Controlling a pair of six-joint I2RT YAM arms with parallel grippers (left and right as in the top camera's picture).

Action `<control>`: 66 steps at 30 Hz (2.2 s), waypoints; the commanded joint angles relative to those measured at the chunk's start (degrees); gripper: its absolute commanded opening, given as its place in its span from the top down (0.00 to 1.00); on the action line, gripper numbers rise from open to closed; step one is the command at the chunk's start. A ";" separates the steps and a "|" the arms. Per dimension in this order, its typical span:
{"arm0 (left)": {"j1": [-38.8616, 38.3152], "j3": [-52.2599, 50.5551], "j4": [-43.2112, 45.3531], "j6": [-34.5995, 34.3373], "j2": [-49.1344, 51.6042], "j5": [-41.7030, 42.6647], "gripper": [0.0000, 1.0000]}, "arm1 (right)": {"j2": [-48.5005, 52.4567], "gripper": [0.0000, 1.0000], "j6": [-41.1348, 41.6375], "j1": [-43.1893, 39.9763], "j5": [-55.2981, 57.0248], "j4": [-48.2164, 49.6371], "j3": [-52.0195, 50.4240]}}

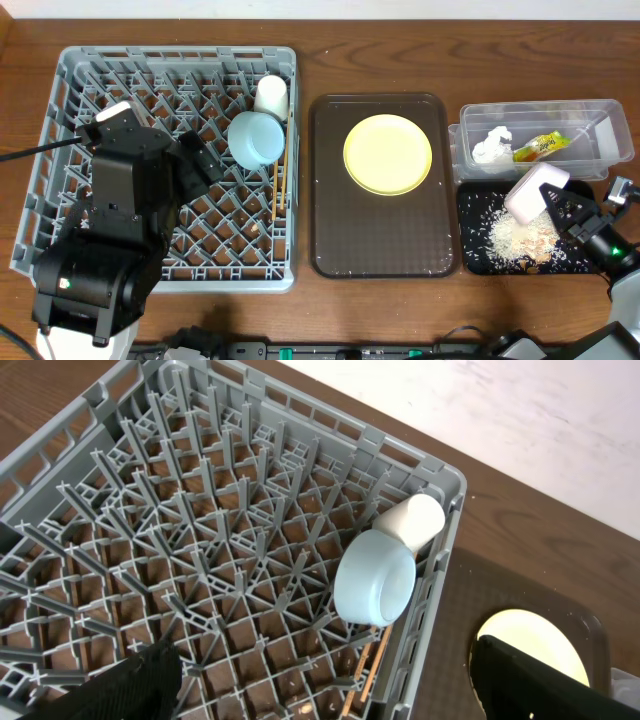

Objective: Sort waste into correct bins and load items into the dishwasher rack
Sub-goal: 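Tip the bowl with the right gripper to pour rice onto the black tray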

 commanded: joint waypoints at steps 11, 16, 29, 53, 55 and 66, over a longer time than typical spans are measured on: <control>0.20 0.76 -0.20 -0.11 0.02 -0.35 0.06 | -0.37 0.99 10.21 -2.08 -3.61 6.58 0.00; 0.20 0.76 -0.20 -0.11 0.02 -0.35 0.06 | -0.37 0.99 12.39 -2.01 -3.58 6.14 0.00; 0.20 0.76 -0.20 -0.11 0.02 -0.35 0.06 | -0.35 0.99 15.15 -2.03 -1.73 7.82 0.00; 0.20 0.76 -0.20 -0.11 0.02 -0.35 0.06 | -8.61 0.99 25.49 25.53 17.42 9.60 0.02; 0.20 0.76 -0.20 -0.11 0.02 -0.35 0.06 | -10.38 0.99 25.81 32.92 22.29 9.62 0.02; 0.20 0.76 -0.20 -0.11 0.02 -0.35 0.06 | -11.61 0.99 25.49 70.62 53.29 9.05 0.02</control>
